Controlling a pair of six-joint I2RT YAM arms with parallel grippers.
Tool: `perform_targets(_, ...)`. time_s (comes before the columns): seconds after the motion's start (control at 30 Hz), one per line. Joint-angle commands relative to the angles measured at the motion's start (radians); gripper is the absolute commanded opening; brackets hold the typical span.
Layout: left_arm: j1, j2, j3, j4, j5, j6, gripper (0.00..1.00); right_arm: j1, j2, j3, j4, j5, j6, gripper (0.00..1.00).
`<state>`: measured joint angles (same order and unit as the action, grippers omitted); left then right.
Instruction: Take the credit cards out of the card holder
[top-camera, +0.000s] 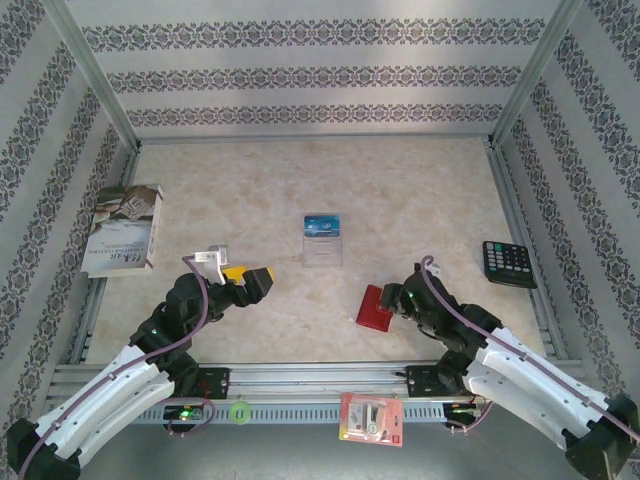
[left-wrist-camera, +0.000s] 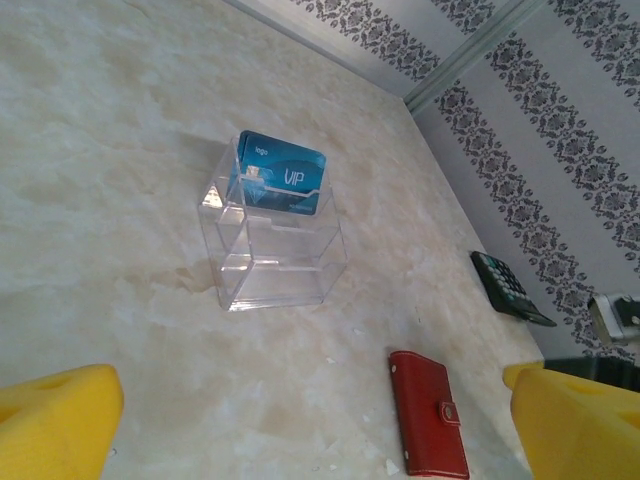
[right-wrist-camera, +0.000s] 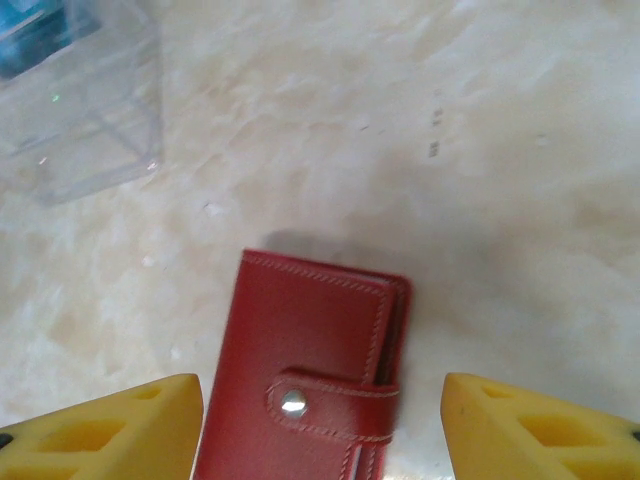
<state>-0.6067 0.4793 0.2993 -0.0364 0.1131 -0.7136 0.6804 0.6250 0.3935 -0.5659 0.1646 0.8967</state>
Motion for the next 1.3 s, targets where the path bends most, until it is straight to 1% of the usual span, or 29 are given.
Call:
perform_targets(0.0, 0.009, -0.008, -0.002, -0.007, 0.046, 0.021, 0.99, -0.087, 0.03, 0.033, -0.002, -0.123, -0.071, 0.65)
perform_targets(0.17, 0.01, -0.008, -0.026, 0.02, 0.081, 0.016, 0.99, -0.157, 0.092, 0.059, -0.001, -0.192, -0.107, 0.64)
perform_targets(0.3, 0.01, -0.007, -0.05, 0.059, 0.102, 0.003, 0.98, -0.21, 0.137, 0.013, 0.087, -0.27, -0.077, 0.59)
perform_targets(0.37, 0.01, -0.004, -0.058, 0.075, 0.111, -0.001, 0.97, -0.225, 0.162, -0.003, 0.127, -0.291, -0.058, 0.58)
perform_targets(0.5, 0.011, -0.001, -0.057, 0.07, 0.124, -0.004, 0.98, -0.226, 0.19, -0.03, 0.193, -0.296, -0.04, 0.56)
perform_targets(0.67, 0.011, -0.005, -0.046, 0.059, 0.131, -0.002, 0.98, -0.23, 0.206, -0.042, 0.195, -0.262, -0.039, 0.54)
perform_targets(0.93, 0.011, -0.004, -0.055, 0.07, 0.129, -0.007, 0.98, -0.245, 0.295, -0.044, 0.26, -0.274, -0.044, 0.52)
perform_targets(0.97, 0.01, -0.004, -0.057, 0.074, 0.128, -0.009, 0.98, -0.245, 0.303, -0.076, 0.272, -0.276, -0.042, 0.52)
perform_targets(1.03, 0.01, -0.004, -0.06, 0.078, 0.131, -0.009, 0.99, -0.246, 0.318, -0.089, 0.283, -0.275, -0.037, 0.51)
perform_targets(1.13, 0.01, -0.001, -0.063, 0.078, 0.126, -0.009, 0.99, -0.246, 0.342, -0.106, 0.29, -0.26, -0.034, 0.48)
perform_targets(1.2, 0.011, -0.002, -0.063, 0.078, 0.128, -0.007, 0.99, -0.246, 0.356, -0.121, 0.319, -0.275, -0.032, 0.46)
perform_targets(1.27, 0.01, 0.0, -0.059, 0.081, 0.134, -0.002, 0.99, -0.245, 0.369, -0.121, 0.324, -0.281, -0.04, 0.39)
